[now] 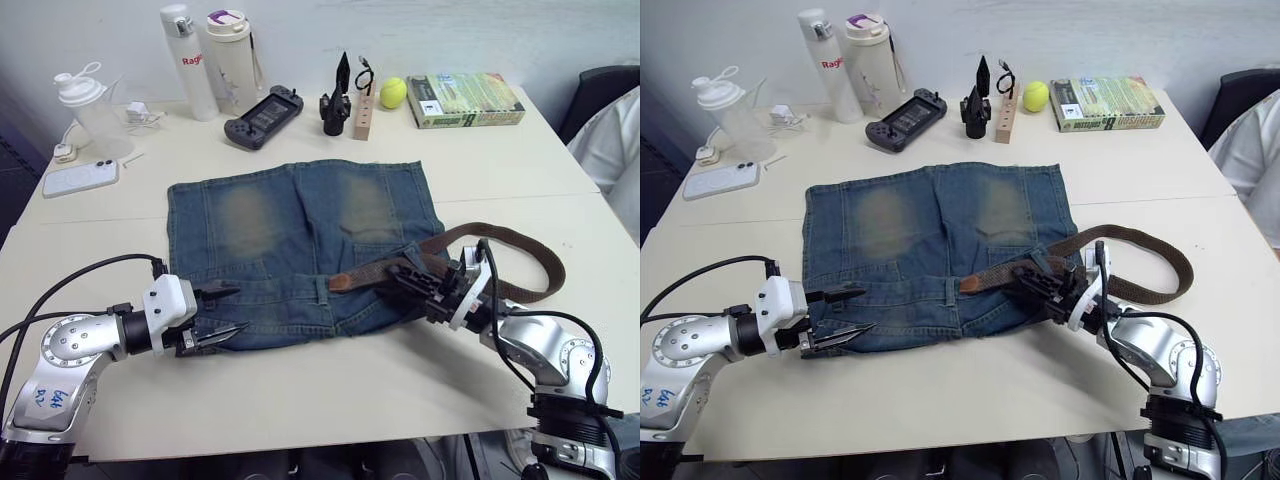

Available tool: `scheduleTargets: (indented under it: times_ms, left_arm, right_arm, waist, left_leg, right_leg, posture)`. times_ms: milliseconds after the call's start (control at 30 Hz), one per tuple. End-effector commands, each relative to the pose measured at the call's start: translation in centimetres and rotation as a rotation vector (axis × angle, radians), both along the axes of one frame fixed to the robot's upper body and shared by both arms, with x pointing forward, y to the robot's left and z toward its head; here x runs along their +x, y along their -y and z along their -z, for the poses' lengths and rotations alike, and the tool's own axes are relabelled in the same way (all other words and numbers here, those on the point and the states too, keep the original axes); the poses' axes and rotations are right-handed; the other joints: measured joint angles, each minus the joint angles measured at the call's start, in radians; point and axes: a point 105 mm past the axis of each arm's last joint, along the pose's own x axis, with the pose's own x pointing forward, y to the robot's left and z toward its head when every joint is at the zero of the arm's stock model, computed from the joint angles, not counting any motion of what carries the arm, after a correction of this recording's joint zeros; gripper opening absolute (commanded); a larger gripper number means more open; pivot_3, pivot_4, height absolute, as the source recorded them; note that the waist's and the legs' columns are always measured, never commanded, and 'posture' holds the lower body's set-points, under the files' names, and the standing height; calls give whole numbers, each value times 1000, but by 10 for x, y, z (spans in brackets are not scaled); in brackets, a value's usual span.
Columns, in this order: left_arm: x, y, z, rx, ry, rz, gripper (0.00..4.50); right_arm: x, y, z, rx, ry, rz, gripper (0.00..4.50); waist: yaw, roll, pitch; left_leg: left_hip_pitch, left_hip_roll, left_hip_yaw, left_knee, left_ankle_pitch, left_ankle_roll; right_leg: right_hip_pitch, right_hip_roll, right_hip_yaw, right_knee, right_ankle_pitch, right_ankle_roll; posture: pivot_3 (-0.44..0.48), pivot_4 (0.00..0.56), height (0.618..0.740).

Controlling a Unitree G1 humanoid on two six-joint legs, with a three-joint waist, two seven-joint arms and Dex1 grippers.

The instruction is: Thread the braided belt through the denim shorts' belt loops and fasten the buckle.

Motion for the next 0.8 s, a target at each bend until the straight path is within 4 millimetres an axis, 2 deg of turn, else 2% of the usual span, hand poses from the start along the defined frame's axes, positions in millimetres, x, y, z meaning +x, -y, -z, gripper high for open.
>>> scheduleTargets:
  times_ms: [33, 133, 333, 567, 800]
  left_arm:
    - [-1, 4, -6, 0, 33, 17, 3193]
    - [-1, 4, -5, 1, 34, 15, 3193]
    - [-1, 5, -5, 6, 34, 18, 3193]
    - [-1, 5, -5, 9, 34, 24, 3193]
    - [-2, 5, -4, 12, 31, 22, 3193]
  right_arm:
    - [-8, -14, -11, 25, 54, -52, 0]
    - [-7, -14, -12, 32, 58, -50, 0]
    - [-1, 5, -12, 16, 53, -41, 0]
    - [0, 9, -5, -55, 9, -119, 0]
    - [9, 16, -10, -49, 2, -123, 0]
  waist:
    - [0, 0, 0]
    - [0, 0, 0]
    - [1, 0, 0]
    - [2, 0, 0]
    - [2, 0, 0]
  left_leg:
    - [0, 0, 0, 0, 0, 0]
    - [0, 0, 0, 0, 0, 0]
    - [0, 0, 0, 0, 0, 0]
    - [0, 0, 0, 0, 0, 0]
    - [0, 0, 0, 1, 0, 0]
  right_leg:
    - [0, 0, 0, 0, 0, 0]
    - [0, 0, 0, 0, 0, 0]
    - [0, 0, 0, 0, 0, 0]
    - [0, 0, -1, -1, 0, 0]
    - [0, 0, -2, -1, 0, 0]
  posture:
    - [0, 150, 720]
    - [0, 150, 720]
    - [0, 150, 720]
    - [0, 150, 720]
    - [0, 150, 720]
